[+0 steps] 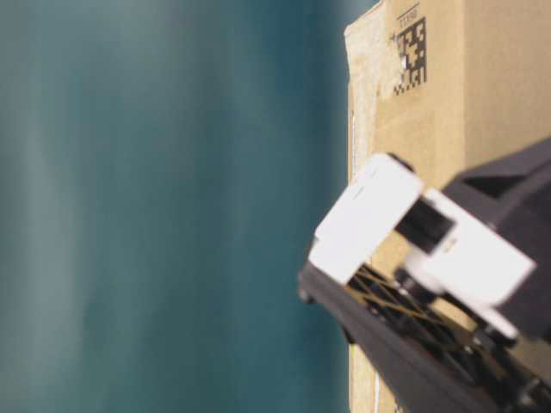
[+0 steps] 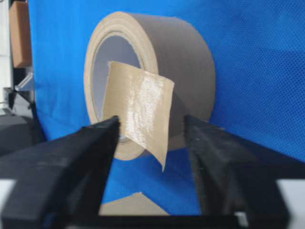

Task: Apply tape along the seams of the closed cardboard box to seal it securely.
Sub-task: 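Grasp the tan tape strip with the left gripper and peel it off, then carry the tape strip over the box and lay it across the seam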

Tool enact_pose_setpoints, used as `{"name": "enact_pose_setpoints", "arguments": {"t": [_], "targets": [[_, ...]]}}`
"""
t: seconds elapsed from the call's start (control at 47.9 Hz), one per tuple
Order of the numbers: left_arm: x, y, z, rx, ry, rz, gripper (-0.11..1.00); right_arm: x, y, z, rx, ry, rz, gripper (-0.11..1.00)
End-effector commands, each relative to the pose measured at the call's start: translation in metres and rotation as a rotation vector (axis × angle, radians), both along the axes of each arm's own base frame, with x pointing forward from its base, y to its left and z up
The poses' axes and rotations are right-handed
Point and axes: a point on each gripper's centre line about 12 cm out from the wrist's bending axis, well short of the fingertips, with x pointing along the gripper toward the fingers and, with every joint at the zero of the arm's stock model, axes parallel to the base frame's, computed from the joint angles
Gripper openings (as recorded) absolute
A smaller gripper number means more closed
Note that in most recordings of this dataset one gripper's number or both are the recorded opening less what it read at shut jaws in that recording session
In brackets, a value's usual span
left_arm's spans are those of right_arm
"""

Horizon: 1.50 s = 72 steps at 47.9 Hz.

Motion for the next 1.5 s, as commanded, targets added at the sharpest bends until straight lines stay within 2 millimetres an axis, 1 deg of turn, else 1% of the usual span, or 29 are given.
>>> {"name": "enact_pose_setpoints", "arguments": {"t": [0.0, 0.188, 0.271, 0.292, 0.438, 0.521, 0.668, 0.814, 1.043, 1.168, 1.335, 1.481], "targets": [[0.007, -0.001, 0.014, -0.02, -0.025, 0.009, 0.43, 0.003, 0.0, 0.011, -0.001, -0.028, 0.0, 0.02], [0.008, -0.001, 0.013, -0.024, -0.007, 0.015, 0.14, 0.003, 0.0, 0.011, -0.001, -0.028, 0.0, 0.02], [0.007, -0.001, 0.012, -0.021, 0.006, 0.016, 0.03, 0.003, 0.0, 0.011, -0.003, -0.026, 0.0, 0.02], [0.007, -0.002, 0.011, -0.019, 0.01, 0.014, 0.02, 0.003, 0.0, 0.011, -0.001, -0.028, 0.0, 0.02], [0.005, -0.003, 0.015, -0.018, 0.017, 0.011, 0.01, 0.003, 0.0, 0.011, -0.001, -0.023, 0.0, 0.02], [0.003, -0.002, 0.024, -0.019, 0.014, 0.009, 0.01, 0.003, 0.0, 0.011, -0.001, -0.023, 0.0, 0.02], [0.002, 0.0, 0.05, -0.029, -0.009, 0.012, 0.01, 0.003, 0.0, 0.011, -0.001, -0.025, 0.0, 0.02], [0.002, 0.006, 0.085, -0.048, -0.056, 0.023, 0.01, 0.003, 0.0, 0.011, -0.001, -0.021, 0.0, 0.02], [-0.002, 0.019, 0.12, -0.066, -0.125, 0.041, 0.01, 0.003, 0.0, 0.011, -0.001, -0.02, 0.0, 0.02], [-0.009, 0.027, 0.132, -0.07, -0.138, 0.054, 0.01, 0.003, 0.0, 0.01, -0.002, -0.009, 0.0, 0.02], [-0.019, 0.04, 0.135, -0.063, -0.141, 0.073, 0.01, 0.003, 0.0, 0.01, -0.002, -0.009, 0.0, 0.02], [-0.031, 0.062, 0.147, -0.055, -0.171, 0.107, 0.01, 0.003, 0.0, 0.01, -0.002, -0.009, 0.0, 0.02]]}}
